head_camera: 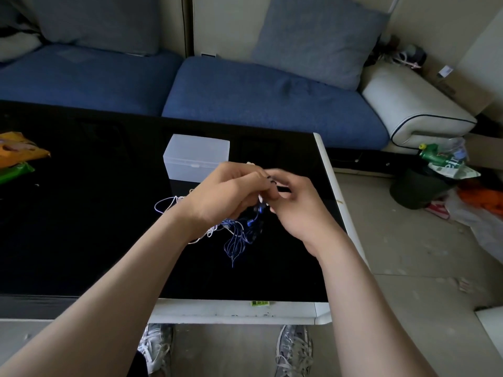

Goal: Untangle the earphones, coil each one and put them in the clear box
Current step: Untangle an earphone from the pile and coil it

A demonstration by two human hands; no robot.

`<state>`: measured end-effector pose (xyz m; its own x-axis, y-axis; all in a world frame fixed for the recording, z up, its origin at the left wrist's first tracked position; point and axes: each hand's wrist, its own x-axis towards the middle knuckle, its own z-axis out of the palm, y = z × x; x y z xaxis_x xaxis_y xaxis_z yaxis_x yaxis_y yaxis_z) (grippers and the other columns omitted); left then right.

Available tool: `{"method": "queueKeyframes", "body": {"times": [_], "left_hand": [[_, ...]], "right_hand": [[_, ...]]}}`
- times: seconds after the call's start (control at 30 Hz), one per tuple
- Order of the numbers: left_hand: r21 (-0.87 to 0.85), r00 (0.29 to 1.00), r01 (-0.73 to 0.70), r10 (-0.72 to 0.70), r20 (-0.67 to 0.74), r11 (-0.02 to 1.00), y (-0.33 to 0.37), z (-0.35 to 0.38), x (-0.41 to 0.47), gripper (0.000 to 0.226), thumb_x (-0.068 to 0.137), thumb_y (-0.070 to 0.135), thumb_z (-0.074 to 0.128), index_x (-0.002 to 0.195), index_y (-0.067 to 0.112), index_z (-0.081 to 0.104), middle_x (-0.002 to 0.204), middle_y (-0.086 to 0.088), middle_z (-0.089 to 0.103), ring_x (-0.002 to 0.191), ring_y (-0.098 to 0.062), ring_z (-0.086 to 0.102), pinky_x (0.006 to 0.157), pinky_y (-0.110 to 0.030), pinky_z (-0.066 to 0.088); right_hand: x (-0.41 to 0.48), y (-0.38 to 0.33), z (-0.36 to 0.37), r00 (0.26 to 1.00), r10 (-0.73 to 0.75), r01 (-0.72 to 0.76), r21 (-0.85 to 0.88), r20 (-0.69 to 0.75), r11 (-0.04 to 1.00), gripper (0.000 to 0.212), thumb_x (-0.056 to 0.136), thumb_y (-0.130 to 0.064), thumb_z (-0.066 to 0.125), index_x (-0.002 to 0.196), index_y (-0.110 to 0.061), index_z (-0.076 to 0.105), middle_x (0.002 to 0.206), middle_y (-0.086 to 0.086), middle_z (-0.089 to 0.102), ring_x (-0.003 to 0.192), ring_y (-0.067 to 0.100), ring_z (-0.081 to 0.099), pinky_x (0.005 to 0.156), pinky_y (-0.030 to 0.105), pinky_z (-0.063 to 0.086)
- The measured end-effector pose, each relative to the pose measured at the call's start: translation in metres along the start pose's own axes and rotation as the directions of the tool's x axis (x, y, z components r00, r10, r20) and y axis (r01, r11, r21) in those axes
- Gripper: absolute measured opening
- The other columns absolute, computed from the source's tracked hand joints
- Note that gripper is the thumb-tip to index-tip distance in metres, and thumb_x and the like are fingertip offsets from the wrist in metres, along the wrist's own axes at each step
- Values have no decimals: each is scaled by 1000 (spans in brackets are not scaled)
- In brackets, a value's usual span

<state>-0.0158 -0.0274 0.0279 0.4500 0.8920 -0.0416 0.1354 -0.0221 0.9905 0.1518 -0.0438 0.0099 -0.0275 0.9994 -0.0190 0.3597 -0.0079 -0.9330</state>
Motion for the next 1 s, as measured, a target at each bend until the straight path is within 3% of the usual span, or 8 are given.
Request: {"method": "queueKeyframes", "body": {"times": [0.17,0.27,0.4,0.53,0.67,0.8,0.87,1.0], "left_hand": [[291,970,120,-50,-238,949,-19,-4,10,20,89,32,73,84,13,72,61,3,60,53,-11,49,54,-26,37],[565,963,193,-43,-268,802,-32,-8,11,15,95,28,68,91,17,78,84,4,74,74,-11,68,58,-15,46],[683,976,207,-99,-194,700,-37,-10,10,23,104,13,57,101,12,79,81,5,65,67,-4,54,46,-8,36],[665,961,255,-107,-255,702,-38,-12,10,23,104,19,58,92,12,76,74,2,65,68,-11,58,48,-12,35],[591,925,350,-169,-340,727,-38,-11,8,46,104,38,56,82,4,78,67,-8,69,69,-23,63,58,-26,44],[425,882,416,-243,-404,804,-34,-10,11,61,104,47,50,76,1,77,69,-1,77,74,-21,69,73,-30,54],[359,880,435,-306,-363,826,-34,-11,13,58,99,49,54,78,0,76,70,-4,78,67,-20,68,80,-36,59],[342,885,451,-362,-294,824,-34,-14,12,61,90,64,68,79,4,62,66,-4,67,63,-22,61,78,-43,63]], "right_hand": [[2,-9,7,967,109,-70,167,-232,983,46,111,-45,49,83,-16,73,78,7,79,79,30,80,66,39,59],[-1,-19,3,906,147,-59,225,-397,973,57,104,-56,56,66,-15,65,58,0,68,73,28,78,80,53,61],[-1,-27,-8,844,320,-86,481,-430,873,42,106,-44,55,73,-19,59,46,-7,50,52,20,63,82,48,60],[5,-20,-18,793,485,-68,738,-368,671,16,107,-23,45,104,-13,58,80,7,49,45,15,54,67,44,64],[5,-9,-26,765,599,-116,866,-235,487,28,111,-19,42,133,-10,57,92,16,63,57,29,75,54,43,64],[6,4,-30,743,607,-88,858,-282,506,30,110,-16,39,128,-11,62,102,21,75,79,32,80,70,40,65],[7,5,-31,713,603,17,869,-357,495,30,109,-16,37,119,-13,65,110,22,75,82,29,81,77,38,66],[3,0,-37,490,655,339,817,-576,465,31,107,-9,33,113,-15,63,119,15,62,86,28,78,90,37,65]]}}
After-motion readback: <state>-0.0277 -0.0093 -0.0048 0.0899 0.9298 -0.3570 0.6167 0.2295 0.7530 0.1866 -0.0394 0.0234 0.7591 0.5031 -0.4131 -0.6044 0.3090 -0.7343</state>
